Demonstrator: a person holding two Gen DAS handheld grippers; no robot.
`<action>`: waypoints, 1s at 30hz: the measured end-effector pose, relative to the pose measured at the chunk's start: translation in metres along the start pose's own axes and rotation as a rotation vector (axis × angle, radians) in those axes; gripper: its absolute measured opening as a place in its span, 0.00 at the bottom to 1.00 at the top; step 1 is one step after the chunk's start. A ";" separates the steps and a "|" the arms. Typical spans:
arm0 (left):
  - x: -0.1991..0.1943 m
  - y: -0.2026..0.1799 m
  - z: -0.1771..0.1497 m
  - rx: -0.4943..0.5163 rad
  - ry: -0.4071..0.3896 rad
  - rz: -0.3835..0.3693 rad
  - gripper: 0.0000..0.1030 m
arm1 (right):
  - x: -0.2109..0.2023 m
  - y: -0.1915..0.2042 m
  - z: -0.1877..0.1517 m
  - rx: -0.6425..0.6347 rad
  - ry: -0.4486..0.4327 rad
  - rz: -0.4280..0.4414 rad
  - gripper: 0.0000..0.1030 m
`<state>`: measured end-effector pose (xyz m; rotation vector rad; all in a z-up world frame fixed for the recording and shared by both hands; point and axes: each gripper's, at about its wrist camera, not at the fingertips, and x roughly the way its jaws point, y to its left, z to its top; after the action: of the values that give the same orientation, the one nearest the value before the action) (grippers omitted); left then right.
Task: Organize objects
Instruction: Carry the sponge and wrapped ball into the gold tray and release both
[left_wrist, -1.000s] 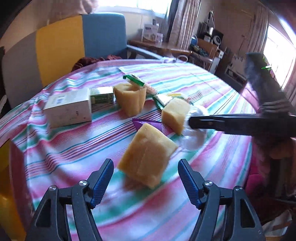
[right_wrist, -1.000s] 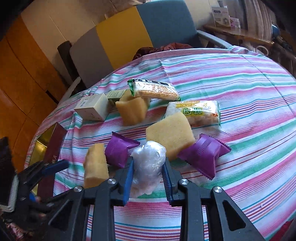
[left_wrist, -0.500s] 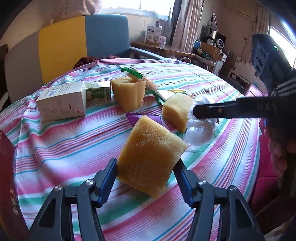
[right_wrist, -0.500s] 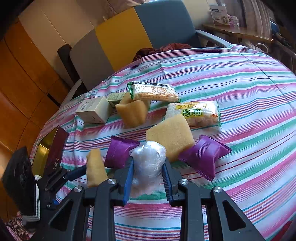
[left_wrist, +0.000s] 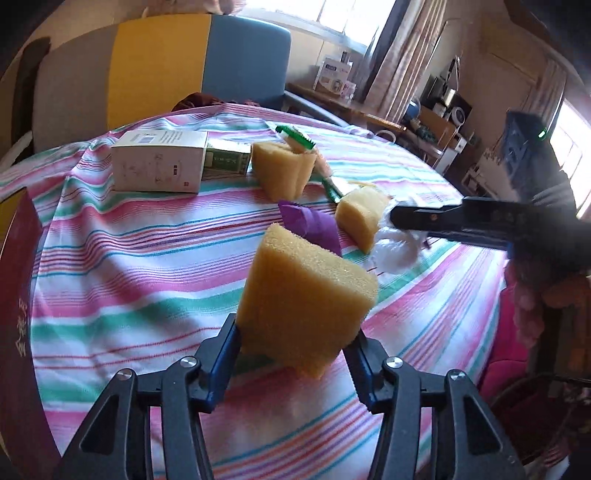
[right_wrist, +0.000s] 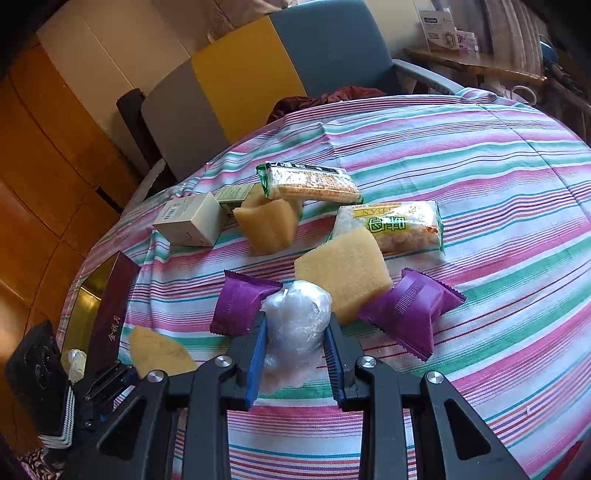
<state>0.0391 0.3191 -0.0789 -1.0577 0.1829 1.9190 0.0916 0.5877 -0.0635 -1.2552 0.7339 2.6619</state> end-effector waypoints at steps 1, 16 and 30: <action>-0.004 0.000 -0.001 -0.002 -0.008 -0.007 0.53 | 0.000 0.000 0.000 0.000 -0.001 0.001 0.29; -0.068 0.015 -0.007 -0.077 -0.097 0.028 0.53 | 0.007 0.023 -0.008 -0.113 0.020 0.003 0.29; -0.130 0.094 -0.017 -0.276 -0.178 0.115 0.53 | -0.009 0.046 -0.009 -0.195 -0.063 0.122 0.29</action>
<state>0.0055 0.1724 -0.0197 -1.0651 -0.1282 2.1753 0.0897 0.5440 -0.0440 -1.1975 0.5713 2.9187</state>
